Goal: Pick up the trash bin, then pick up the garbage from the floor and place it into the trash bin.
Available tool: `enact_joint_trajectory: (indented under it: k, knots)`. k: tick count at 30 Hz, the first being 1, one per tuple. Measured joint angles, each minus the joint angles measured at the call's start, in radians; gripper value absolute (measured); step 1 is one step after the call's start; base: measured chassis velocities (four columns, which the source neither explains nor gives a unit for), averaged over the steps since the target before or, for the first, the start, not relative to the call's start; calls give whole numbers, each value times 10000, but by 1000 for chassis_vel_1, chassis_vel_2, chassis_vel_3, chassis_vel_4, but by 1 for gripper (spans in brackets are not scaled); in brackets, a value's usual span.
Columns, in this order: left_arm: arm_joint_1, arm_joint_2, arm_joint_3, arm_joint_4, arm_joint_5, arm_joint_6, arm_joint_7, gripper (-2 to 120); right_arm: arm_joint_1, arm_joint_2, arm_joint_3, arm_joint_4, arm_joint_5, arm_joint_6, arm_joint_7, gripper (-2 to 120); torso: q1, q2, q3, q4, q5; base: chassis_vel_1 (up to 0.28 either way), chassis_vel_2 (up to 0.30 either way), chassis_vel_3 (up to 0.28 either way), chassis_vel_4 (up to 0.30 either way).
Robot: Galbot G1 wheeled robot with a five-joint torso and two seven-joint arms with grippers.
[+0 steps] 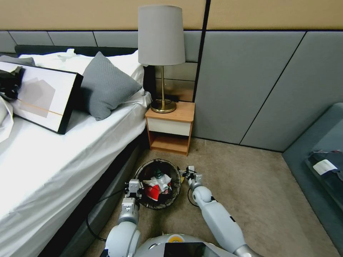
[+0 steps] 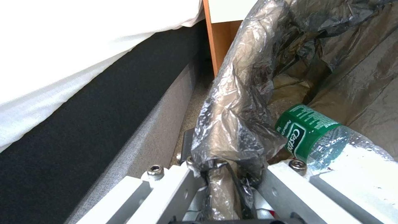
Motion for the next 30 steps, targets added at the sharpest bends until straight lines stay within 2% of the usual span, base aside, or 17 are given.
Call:
enact_joint_trajectory:
  k: [9,16,19,21,22,25,26,29,30]
  knots:
    - [42,-48,28,-2,60,-34,0,2,357,503,205,-1753,-972,385,-276,100,0,0,0,1,1,0,0,0,0]
    - [74,-14,23,-51,60,-47,0,2,406,687,477,-2329,-1321,771,-439,100,0,0,0,1,1,0,0,0,0]
    - [78,-6,31,-52,60,-49,0,2,406,700,532,-2445,-1423,945,-547,95,0,0,0,1,1,0,0,0,0]
    - [70,3,46,-52,60,-52,0,2,381,689,547,-2451,-1473,1116,-666,84,0,0,0,0,2,0,0,0,0]
    - [70,3,46,-52,60,-52,0,2,381,689,547,-2451,-1473,1116,-666,84,0,0,0,0,2,0,0,0,0]
    - [58,-10,52,-41,103,-52,-6,2,386,682,557,-2448,-1486,1201,-679,67,0,0,0,0,2,0,0,0,0]
    - [58,-10,52,-41,103,-52,-6,2,386,682,557,-2448,-1486,1201,-679,67,0,0,0,0,2,0,0,0,0]
    - [62,-18,53,-22,115,-52,-21,2,427,698,548,-2515,-1508,1266,-679,52,0,0,0,1,1,0,0,0,0]
    - [62,-18,53,-22,115,-52,-21,2,427,698,548,-2515,-1508,1266,-679,52,0,0,0,1,1,0,0,0,0]
